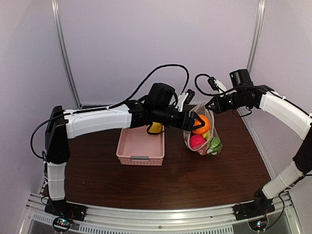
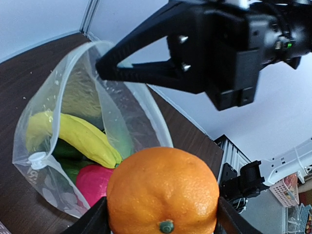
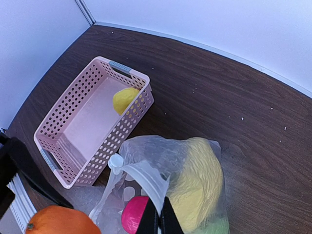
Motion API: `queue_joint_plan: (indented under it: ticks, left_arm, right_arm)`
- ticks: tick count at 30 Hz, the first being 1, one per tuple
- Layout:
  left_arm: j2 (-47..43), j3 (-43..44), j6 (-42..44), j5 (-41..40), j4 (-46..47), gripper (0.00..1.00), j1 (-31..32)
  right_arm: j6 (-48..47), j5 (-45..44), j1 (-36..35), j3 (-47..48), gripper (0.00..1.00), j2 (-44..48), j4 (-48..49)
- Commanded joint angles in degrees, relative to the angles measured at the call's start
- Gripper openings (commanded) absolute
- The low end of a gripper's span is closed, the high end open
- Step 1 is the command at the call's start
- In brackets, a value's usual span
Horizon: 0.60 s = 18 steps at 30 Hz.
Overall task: Place the food in the zip-top bag and seal the zipper
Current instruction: Place the fake fruit in the zipper food storage bag.
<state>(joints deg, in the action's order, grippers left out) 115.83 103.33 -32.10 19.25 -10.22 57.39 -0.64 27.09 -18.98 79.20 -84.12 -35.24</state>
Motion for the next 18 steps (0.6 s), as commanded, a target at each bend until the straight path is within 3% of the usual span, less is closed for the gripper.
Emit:
queue_joint_plan:
  ticks: [1,13,18]
  left_arm:
    - [3.90,1.90,-6.08,-0.03,6.30,0.54,-0.35]
    - [12.76,9.69,-14.37,-16.89,-0.46,0.57,-0.34]
    - [15.72,14.35,-17.02,-20.77,-2.05,0.79,-0.36]
  right_arm:
    - [0.64,1.00,-0.27,0.62,0.00,0.79,0.25]
    - [2.12,4.41,-0.40,0.14,0.00,1.71,0.07]
    - [2.22,5.98,-0.57,0.31,0.00,2.20,-0.10]
